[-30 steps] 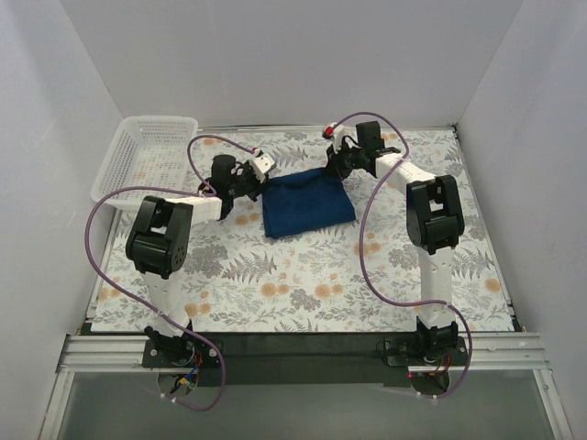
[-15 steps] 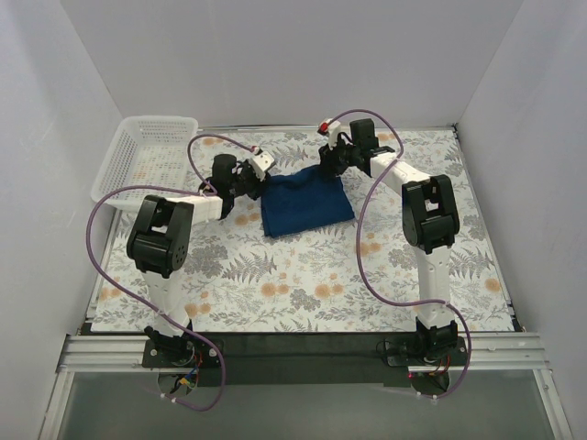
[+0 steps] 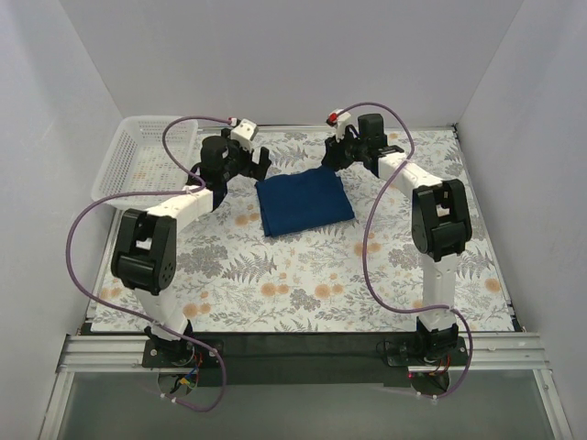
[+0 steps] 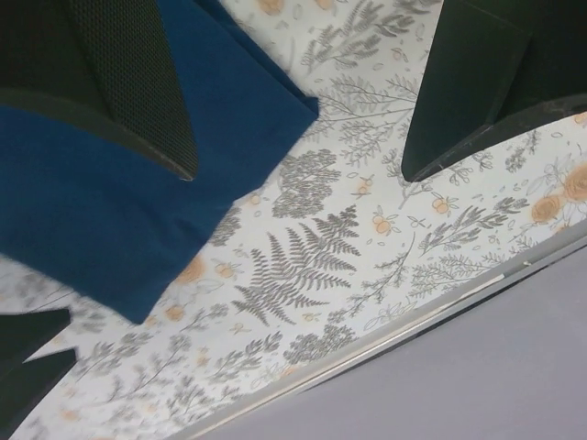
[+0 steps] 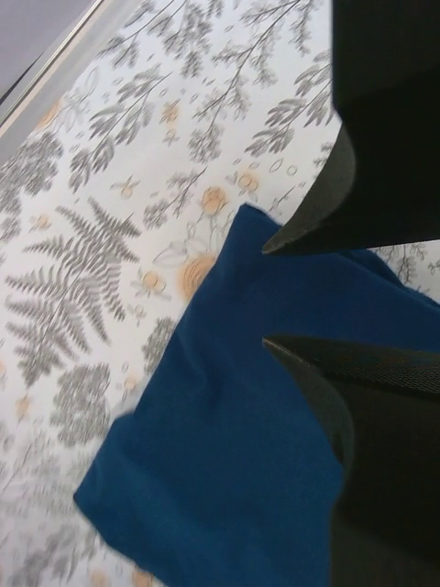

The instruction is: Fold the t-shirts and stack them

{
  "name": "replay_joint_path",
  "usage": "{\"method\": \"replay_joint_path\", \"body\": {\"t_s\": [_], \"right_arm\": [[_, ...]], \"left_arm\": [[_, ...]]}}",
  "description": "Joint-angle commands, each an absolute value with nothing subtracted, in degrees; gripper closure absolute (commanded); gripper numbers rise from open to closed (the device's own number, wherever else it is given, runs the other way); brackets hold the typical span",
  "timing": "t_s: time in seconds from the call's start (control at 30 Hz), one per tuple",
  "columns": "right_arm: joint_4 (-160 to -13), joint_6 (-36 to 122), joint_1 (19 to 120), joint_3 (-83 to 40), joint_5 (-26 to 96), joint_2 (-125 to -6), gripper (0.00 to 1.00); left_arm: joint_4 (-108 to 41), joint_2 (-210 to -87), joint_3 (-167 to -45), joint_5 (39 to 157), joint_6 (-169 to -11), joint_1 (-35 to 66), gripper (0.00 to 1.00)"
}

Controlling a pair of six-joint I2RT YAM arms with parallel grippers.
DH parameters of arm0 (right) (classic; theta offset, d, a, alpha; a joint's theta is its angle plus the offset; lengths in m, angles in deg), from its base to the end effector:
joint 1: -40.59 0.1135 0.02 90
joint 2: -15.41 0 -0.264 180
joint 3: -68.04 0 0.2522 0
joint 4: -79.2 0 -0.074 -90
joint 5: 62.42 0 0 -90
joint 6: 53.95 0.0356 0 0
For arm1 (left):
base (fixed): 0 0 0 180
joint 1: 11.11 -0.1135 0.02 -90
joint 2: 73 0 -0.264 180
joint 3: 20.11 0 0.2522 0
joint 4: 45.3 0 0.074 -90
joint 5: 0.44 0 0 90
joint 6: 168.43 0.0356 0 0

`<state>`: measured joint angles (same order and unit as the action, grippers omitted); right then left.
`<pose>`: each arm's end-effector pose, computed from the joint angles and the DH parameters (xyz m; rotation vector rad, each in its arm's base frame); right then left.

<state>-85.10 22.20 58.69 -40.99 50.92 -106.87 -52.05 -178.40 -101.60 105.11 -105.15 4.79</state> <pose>0.4707 0.1687 0.2273 -0.8036 1.9008 0.4676 0.4053 -0.1254 0.2339 0.0115 1.9308 -0.7595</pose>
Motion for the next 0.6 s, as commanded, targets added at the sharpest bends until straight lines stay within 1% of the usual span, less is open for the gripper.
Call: {"method": "replay_joint_path", "body": {"t_s": [0.0, 0.03, 0.1, 0.13, 0.17, 0.2, 0.23, 0.3, 0.37, 0.53, 0.57], "right_arm": [[-85.6, 21.2, 58.9, -39.9, 62.5, -103.5, 0.61], [-85.2, 22.2, 58.9, -41.3, 61.9, -105.1, 0.58], [-84.0, 25.1, 58.7, -41.9, 59.3, -106.4, 0.52], [-84.0, 25.9, 58.3, -42.2, 59.1, -107.3, 0.48], [-84.2, 27.8, 58.2, -42.6, 59.1, -107.8, 0.47], [-84.4, 28.7, 57.8, -43.2, 59.9, -109.0, 0.49], [-84.3, 29.9, 57.6, -44.0, 60.6, -109.7, 0.53], [-84.3, 33.1, 56.8, -46.2, 62.6, -111.8, 0.67], [-84.3, 34.9, 56.4, -47.6, 63.9, -113.4, 0.69], [-84.3, 42.4, 55.9, -53.3, 64.0, -120.5, 0.69], [-84.2, 43.5, 55.6, -54.1, 62.4, -121.4, 0.70]], "left_arm": [[-46.8, -169.5, -99.7, 107.3, -114.4, 4.8, 0.16], [-45.6, -168.8, -98.3, 108.4, -119.1, 4.8, 0.15], [-43.8, -167.8, -96.5, 109.6, -123.1, 4.7, 0.15], [-43.6, -168.0, -95.6, 112.1, -125.8, 4.7, 0.15], [-43.1, -168.7, -95.5, 113.1, -127.1, 4.7, 0.15], [-43.0, -170.4, -95.7, 113.8, -128.4, 4.7, 0.16], [-42.7, -171.9, -96.2, 114.6, -129.7, 4.7, 0.18], [-42.2, -174.7, -98.6, 115.8, -133.0, 4.7, 0.22], [-42.3, -179.2, -101.4, 116.8, -134.8, 4.7, 0.25], [-44.7, -186.6, -105.4, 119.1, -139.9, 4.7, 0.27], [-45.3, -187.3, -106.4, 119.3, -140.3, 4.7, 0.27]]}}
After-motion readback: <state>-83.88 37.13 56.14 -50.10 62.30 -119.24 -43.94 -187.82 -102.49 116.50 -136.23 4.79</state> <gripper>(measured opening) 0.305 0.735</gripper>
